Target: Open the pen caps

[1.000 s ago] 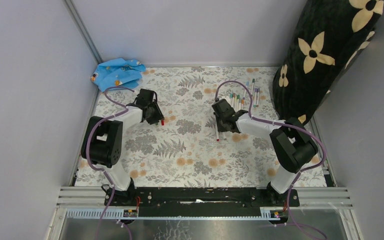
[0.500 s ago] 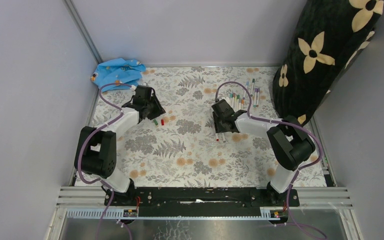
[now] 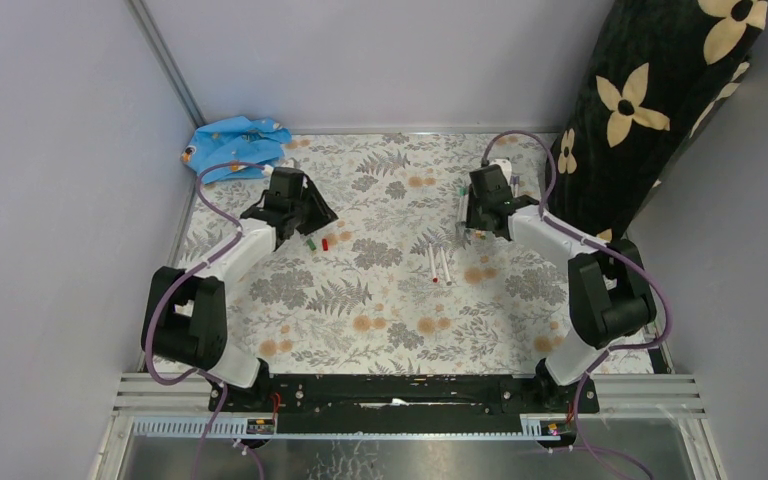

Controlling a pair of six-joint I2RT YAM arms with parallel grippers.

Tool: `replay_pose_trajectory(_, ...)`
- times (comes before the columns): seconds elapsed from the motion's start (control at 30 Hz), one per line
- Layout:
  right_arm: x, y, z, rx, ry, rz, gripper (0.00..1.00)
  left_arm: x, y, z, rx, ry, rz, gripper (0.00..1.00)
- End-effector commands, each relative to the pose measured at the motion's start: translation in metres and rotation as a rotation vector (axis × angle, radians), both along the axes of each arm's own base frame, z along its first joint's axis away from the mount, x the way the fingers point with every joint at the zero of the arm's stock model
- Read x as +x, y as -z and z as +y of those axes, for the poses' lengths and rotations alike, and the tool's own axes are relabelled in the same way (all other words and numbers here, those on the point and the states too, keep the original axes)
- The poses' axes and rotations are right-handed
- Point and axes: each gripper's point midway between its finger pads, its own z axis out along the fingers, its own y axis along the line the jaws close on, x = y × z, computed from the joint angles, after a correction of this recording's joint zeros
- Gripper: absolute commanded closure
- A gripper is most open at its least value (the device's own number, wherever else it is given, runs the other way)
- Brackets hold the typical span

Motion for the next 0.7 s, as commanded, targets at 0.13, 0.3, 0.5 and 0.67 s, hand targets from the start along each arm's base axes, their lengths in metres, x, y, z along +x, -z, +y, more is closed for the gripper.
replay_pose_trajectory(0.13, 0.037, 0.007, -0.029, 0.026, 0.06, 0.003, 0.51, 0.009, -0.032, -0.016, -0.087, 0.021, -0.11, 0.57)
replay_pose_trajectory(0.3, 0.046, 0.02, -0.033, 0.028, 0.06, 0.028, 0.52, 0.013, -0.037, -0.019, -0.096, 0.024, -0.126, 0.57)
replay_pose_trajectory(0.5, 0.051, 0.035, -0.035, 0.027, 0.058, 0.059, 0.53, 0.014, -0.041, -0.021, -0.103, 0.029, -0.136, 0.57)
replay_pose_trajectory(0.67, 0.051, 0.041, -0.04, 0.025, 0.064, 0.071, 0.54, 0.015, -0.041, -0.021, -0.103, 0.03, -0.14, 0.57)
